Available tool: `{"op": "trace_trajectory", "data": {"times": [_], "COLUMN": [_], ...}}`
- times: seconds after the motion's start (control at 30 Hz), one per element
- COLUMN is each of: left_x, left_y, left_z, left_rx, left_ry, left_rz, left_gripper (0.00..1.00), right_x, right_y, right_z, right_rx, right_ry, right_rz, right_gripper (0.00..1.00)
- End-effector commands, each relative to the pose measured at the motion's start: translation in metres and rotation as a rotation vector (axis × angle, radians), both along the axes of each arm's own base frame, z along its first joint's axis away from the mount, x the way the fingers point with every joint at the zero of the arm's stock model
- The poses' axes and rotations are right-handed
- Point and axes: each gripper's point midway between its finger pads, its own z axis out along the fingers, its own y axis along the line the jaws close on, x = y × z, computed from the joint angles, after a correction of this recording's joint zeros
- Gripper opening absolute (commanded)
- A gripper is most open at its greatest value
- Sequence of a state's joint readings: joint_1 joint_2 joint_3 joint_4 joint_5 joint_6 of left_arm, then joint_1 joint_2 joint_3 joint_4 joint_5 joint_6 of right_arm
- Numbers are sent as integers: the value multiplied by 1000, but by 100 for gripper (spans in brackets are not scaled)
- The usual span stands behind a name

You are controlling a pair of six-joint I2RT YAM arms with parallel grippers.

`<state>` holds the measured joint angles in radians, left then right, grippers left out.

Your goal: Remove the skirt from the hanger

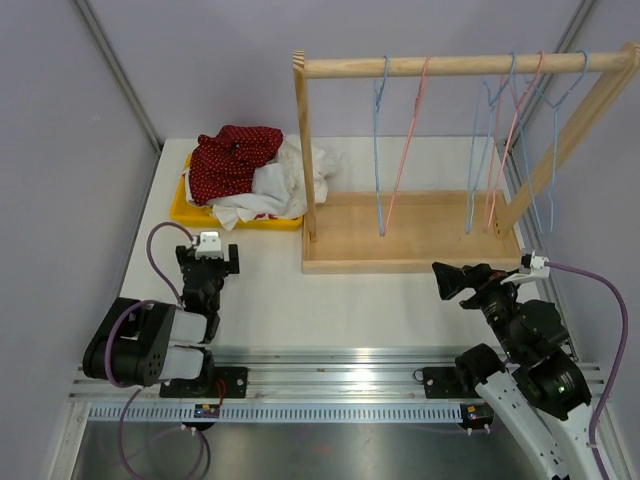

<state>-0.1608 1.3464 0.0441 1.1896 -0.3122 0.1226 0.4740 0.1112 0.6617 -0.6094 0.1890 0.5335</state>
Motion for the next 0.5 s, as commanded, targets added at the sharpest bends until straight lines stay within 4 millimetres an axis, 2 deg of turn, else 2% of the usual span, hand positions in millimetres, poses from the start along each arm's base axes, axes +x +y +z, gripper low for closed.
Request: {"op": "trace_trajectory", "data": {"times": [0.0,0.07,0.13,0.17,0.2,0.37,0.47], "left_x": [23,33,37,39,39,37,39], "left_y": [-6,-1,0,3,3,7,12], "left_z": [48,38,39,39,38,39,39], "left_rx": [-46,-58,-86,-88,-98,-100,-112], "left_ry": [-153,-92,-82,-82,-76,-80,-77], "left_rz": [-75,-71,-85,-82,-81,-58,-27], "left_gripper": [99,99,99,99,99,99,99], "right_x": [9,15,21,27,30,45,55], "right_y": [7,9,10,12,13,23,20], "right_z": [13,19,27,25,32,34,32], "right_rx": [-12,-30,-43,-58,-54,-83,-106], "right_ry": [-44,-59,-76,-57,-68,-44,-35], "right_rz": [22,18,10,10,8,22,-16], "right_gripper": [100,99,99,100,99,99,99]}}
